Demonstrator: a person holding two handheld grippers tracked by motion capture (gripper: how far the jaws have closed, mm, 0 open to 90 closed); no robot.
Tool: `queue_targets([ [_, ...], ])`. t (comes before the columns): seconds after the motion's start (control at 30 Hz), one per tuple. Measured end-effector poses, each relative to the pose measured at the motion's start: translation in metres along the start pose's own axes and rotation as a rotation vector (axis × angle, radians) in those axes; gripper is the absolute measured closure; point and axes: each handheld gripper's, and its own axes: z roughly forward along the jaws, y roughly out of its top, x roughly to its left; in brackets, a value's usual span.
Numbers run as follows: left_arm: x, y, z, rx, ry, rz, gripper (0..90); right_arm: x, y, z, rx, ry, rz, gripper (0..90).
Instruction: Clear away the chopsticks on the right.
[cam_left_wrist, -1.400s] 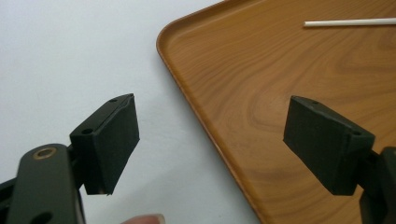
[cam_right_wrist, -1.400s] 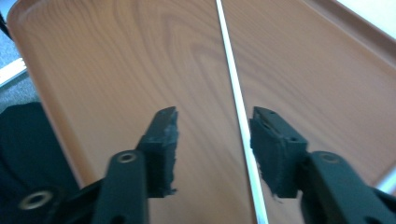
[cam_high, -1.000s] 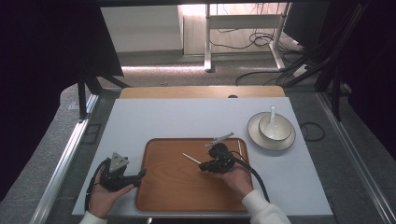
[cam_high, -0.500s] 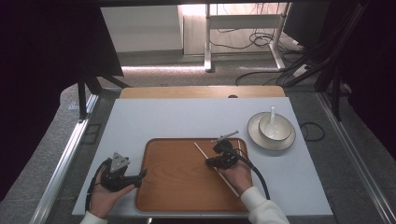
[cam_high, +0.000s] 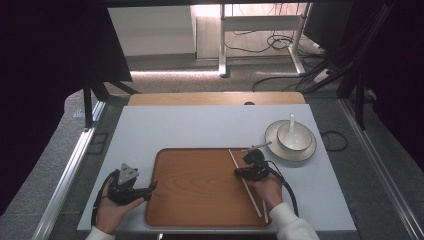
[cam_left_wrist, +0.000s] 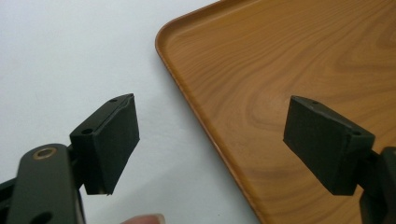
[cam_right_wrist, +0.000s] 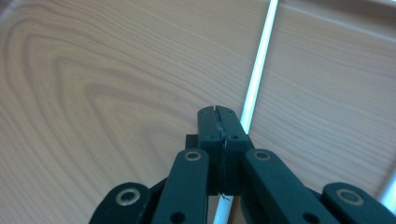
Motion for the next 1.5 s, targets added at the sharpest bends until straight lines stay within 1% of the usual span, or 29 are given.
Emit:
queue_targets([
  [0.07, 0.000, 0.000, 0.000, 0.001, 0.000, 0.000, 17.9, -0.004, -0.003, -0.004, -0.003, -0.017, 0.010, 90.0],
  [0.2, 0.000, 0.000, 0.000, 0.000, 0.002, 0.000, 17.8, -0.010, -0.007, -0.011, -0.004, -0.047, 0.012, 90.0],
  [0.37, 0.000, 0.000, 0.000, 0.002, 0.001, 0.001, 17.8, -0.019, -0.012, -0.019, -0.011, -0.073, 0.028, 90.0],
  [0.57, 0.000, 0.000, 0.001, 0.005, 0.002, 0.001, 17.8, -0.027, -0.016, -0.024, -0.011, -0.105, 0.039, 90.0],
  [0.77, 0.000, -0.001, 0.001, 0.005, 0.003, 0.001, 17.8, -0.030, -0.018, -0.026, -0.013, -0.110, 0.044, 90.0],
  [0.93, 0.001, -0.001, 0.001, 0.005, 0.005, 0.001, 17.8, -0.027, -0.016, -0.028, -0.033, -0.093, 0.030, 90.0],
  [1.1, 0.001, -0.001, 0.001, 0.004, 0.007, -0.001, 17.8, -0.025, -0.015, -0.033, -0.055, -0.069, 0.001, 90.0],
  [1.2, 0.001, -0.001, 0.000, -0.001, 0.007, -0.003, 17.8, -0.023, -0.015, -0.039, -0.079, -0.039, -0.037, 90.0],
  [1.3, 0.001, -0.001, -0.001, -0.002, 0.008, -0.002, 17.8, -0.021, -0.017, -0.048, -0.107, -0.011, -0.100, 89.7],
  [1.33, 0.001, -0.001, -0.001, -0.003, 0.008, -0.002, 17.8, -0.020, -0.017, -0.052, -0.111, -0.008, -0.117, 89.2],
  [1.37, 0.001, -0.001, -0.001, -0.003, 0.008, -0.003, 17.8, -0.020, -0.018, -0.056, -0.119, -0.005, -0.136, 86.1],
  [1.47, 0.001, -0.001, -0.001, -0.003, 0.009, -0.004, 17.8, -0.019, -0.021, -0.066, -0.129, 0.023, -0.192, 70.3],
  [1.5, 0.001, -0.001, -0.001, -0.003, 0.009, -0.005, 17.8, -0.018, -0.023, -0.070, -0.131, 0.013, -0.210, 63.6],
])
